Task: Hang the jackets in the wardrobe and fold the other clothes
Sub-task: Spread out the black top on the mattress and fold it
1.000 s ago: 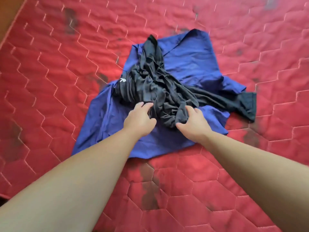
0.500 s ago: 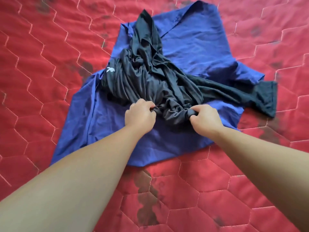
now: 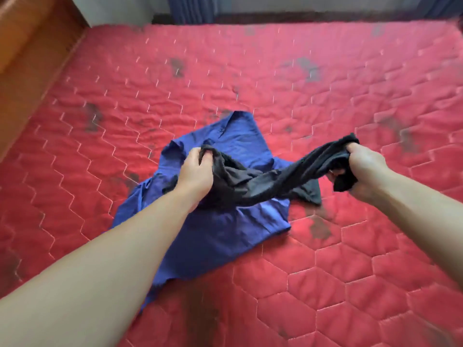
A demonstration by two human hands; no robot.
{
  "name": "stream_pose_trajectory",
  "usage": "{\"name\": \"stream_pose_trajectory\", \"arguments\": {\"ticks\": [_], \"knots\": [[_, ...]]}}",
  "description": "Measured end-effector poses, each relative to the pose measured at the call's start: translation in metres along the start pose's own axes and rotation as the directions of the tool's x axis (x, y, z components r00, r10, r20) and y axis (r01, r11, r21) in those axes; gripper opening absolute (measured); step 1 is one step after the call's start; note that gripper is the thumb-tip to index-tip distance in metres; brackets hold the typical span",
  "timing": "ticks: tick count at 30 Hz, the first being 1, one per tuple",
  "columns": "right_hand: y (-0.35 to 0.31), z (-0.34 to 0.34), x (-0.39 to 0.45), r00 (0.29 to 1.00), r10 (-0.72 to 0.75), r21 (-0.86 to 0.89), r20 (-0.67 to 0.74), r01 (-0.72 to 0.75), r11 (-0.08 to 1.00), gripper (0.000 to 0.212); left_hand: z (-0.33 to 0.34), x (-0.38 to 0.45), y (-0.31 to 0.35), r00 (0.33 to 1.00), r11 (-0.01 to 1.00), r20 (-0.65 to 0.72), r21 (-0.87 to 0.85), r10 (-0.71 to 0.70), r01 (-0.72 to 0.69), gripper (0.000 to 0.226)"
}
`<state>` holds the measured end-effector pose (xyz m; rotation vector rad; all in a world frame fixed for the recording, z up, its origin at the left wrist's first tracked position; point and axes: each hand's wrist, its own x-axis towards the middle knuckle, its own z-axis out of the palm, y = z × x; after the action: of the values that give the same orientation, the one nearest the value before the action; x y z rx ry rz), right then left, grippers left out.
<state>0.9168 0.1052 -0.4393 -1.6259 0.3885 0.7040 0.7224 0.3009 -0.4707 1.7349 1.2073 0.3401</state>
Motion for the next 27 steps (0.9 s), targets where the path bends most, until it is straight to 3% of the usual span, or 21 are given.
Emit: {"name": "stream_pose_trajectory", "arguments": {"ticks": [2,4,6,8,10,12,15,16,21,25,27], "knots": [[-0.054,-0.027,-0.022,0.997,-0.004,-0.037,0.072,0.007,0.999,0.013,-0.016,-0.010,0.064,0.998,0.995,0.040,-0.095,0.047,-0.043,0.016],[-0.093,-0.049,-0.046,0.978,-0.013,-0.323,0.210,0.082,0.943,0.033,-0.030,-0.027,0.122,0.996,0.983,0.073,-0.182,0.052,-0.038,0.018],[-0.121,-0.064,-0.075,0.945,-0.124,-0.660,0.304,0.302,0.688,0.055,-0.040,-0.049,0.178,0.991,0.961,0.120,-0.274,0.055,-0.020,0.017],[-0.140,-0.068,-0.114,0.871,-0.225,-0.722,0.437,0.489,0.489,0.073,-0.047,-0.077,0.233,0.982,0.922,0.160,-0.385,0.100,-0.031,0.018],[-0.150,-0.064,-0.156,0.771,-0.145,-0.642,0.620,0.605,0.470,0.082,-0.055,-0.113,0.288,0.973,0.861,0.176,-0.507,0.149,-0.041,0.016],[-0.155,-0.059,-0.193,0.673,-0.157,-0.535,0.722,0.689,0.489,0.072,-0.064,-0.147,0.336,0.968,0.817,0.181,-0.576,0.176,-0.041,0.012],[-0.172,-0.058,-0.229,0.579,-0.466,-0.435,0.669,0.813,0.387,0.014,-0.086,-0.187,0.384,0.968,0.815,0.119,-0.568,0.220,-0.115,0.010],[-0.183,-0.063,-0.240,0.568,-0.518,-0.419,0.640,0.823,0.384,0.005,-0.094,-0.198,0.394,0.968,0.807,0.086,-0.572,0.236,-0.146,0.010],[-0.235,-0.103,-0.292,0.577,-0.606,-0.292,0.548,0.811,0.507,0.022,-0.130,-0.232,0.401,0.960,0.774,-0.004,-0.592,0.278,-0.227,0.008],[-0.245,-0.129,-0.326,0.668,-0.643,-0.217,0.374,0.737,0.640,0.024,-0.118,-0.267,0.371,0.909,0.837,0.211,-0.503,0.360,-0.215,0.013],[-0.243,-0.137,-0.342,0.732,-0.606,-0.158,0.313,0.669,0.727,0.023,-0.101,-0.287,0.349,0.812,0.878,0.404,-0.404,0.422,-0.256,0.045]]}}
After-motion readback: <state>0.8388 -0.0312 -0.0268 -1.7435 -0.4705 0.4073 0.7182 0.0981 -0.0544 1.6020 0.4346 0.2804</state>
